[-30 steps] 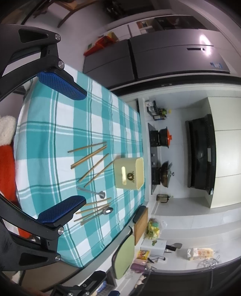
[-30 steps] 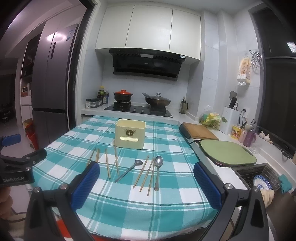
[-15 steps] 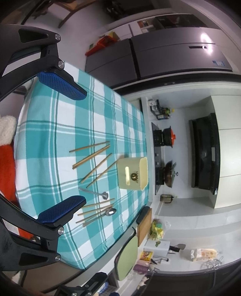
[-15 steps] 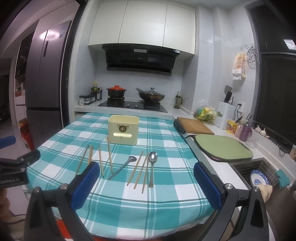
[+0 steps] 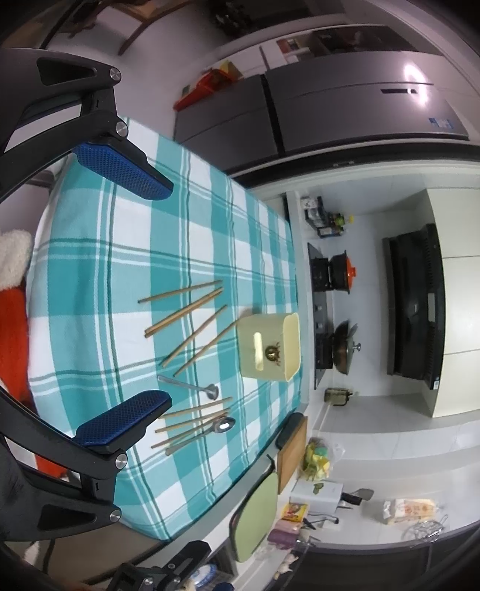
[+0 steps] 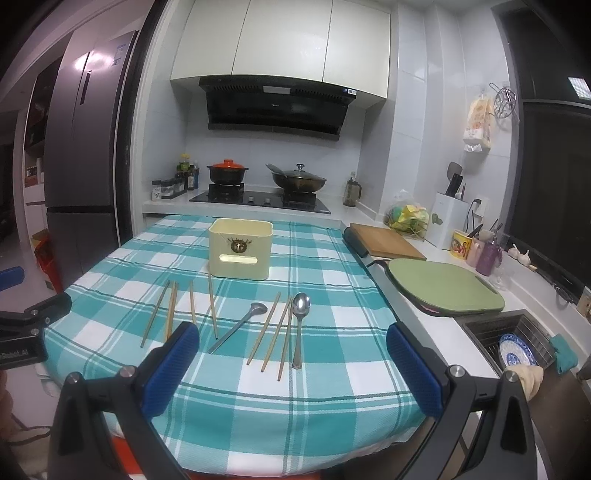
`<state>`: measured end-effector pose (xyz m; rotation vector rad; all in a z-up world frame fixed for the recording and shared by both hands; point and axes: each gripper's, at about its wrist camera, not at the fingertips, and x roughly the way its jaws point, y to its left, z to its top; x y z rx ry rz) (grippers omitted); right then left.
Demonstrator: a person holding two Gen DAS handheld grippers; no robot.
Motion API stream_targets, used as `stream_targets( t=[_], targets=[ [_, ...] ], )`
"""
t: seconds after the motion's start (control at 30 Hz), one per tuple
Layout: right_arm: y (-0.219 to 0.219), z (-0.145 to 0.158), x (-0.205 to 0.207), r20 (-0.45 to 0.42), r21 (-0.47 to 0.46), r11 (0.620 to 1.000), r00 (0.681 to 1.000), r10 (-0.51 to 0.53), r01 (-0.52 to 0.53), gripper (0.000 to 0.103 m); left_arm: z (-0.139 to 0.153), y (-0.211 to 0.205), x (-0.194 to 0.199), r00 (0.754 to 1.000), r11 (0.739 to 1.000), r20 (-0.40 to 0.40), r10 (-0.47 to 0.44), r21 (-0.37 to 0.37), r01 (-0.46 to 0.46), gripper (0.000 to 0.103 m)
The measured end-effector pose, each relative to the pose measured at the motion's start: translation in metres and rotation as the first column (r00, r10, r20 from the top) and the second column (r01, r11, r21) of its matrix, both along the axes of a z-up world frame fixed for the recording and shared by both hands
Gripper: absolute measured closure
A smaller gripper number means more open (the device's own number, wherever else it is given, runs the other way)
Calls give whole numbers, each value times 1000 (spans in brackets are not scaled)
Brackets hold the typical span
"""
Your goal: Organize utensils
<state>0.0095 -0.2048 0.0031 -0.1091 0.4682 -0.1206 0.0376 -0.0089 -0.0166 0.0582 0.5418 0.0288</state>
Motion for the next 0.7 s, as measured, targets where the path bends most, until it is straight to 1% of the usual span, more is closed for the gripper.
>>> stream_targets(
  t=[0.2,0.37,0.57,0.63,0.7],
  targets=[
    [-3,-3,8,-12,-7,1000,1000,-17,17,0,-2,-5,7,1000,1000,-8,-3,28,3,0],
    [-7,-4,15,-21,-13,999,999,-36,35,0,-2,-4,14,1000,1000,-15,-23,15,23,0],
    [-11,-9,22,-38,-8,999,998,-52,51,0,-1,0,20,1000,1000,-5,-23,19,23,1],
    [-13,-10,25,-44,-6,998,997,-57,56,0,-2,1,23,1000,999,-10,-22,25,22,1],
    [-14,-11,27,-49,-3,998,997,-60,60,0,-4,2,27,999,999,-21,-34,16,34,1]
  ],
)
